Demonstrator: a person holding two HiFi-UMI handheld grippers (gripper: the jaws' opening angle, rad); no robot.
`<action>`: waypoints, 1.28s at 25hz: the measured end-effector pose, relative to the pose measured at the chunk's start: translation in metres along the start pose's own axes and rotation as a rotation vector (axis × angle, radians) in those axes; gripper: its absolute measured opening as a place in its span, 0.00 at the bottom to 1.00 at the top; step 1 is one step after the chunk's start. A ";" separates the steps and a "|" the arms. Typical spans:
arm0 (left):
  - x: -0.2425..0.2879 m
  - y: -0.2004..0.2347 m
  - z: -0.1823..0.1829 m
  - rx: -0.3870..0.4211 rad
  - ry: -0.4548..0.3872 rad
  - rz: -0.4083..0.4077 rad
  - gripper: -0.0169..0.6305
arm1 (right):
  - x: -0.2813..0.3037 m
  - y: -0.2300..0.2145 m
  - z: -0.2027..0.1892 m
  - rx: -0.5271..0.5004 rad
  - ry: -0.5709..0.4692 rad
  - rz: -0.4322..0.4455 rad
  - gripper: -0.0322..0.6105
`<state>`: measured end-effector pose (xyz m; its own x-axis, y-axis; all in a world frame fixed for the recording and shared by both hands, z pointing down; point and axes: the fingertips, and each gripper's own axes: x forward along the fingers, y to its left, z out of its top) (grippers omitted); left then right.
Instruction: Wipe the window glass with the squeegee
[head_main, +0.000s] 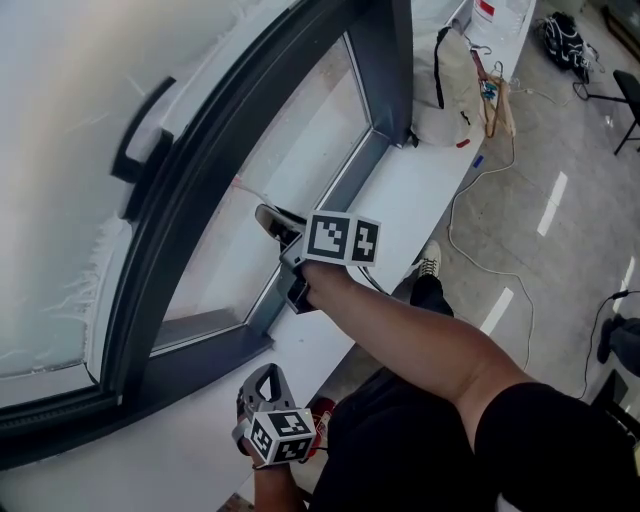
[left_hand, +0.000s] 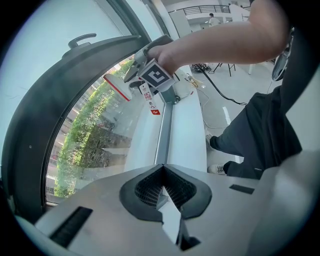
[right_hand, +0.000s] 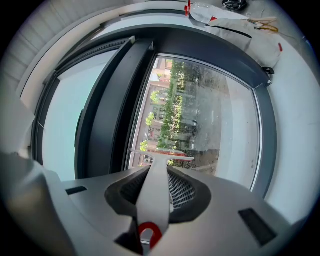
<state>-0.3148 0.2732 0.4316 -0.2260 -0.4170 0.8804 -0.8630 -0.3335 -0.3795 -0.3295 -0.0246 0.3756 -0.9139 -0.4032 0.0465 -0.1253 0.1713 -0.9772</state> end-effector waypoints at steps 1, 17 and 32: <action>0.000 0.000 0.001 0.000 0.000 -0.001 0.03 | 0.000 0.000 0.000 0.000 0.001 -0.001 0.19; 0.024 -0.015 0.076 -0.023 -0.084 -0.143 0.03 | -0.054 -0.053 0.081 0.020 -0.139 0.050 0.19; 0.066 -0.011 0.162 0.110 -0.024 -0.166 0.03 | -0.072 -0.171 0.303 0.008 -0.457 -0.035 0.19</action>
<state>-0.2474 0.1127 0.4475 -0.0726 -0.3676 0.9271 -0.8325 -0.4897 -0.2593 -0.1249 -0.2974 0.4769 -0.6452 -0.7638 -0.0151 -0.1482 0.1446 -0.9783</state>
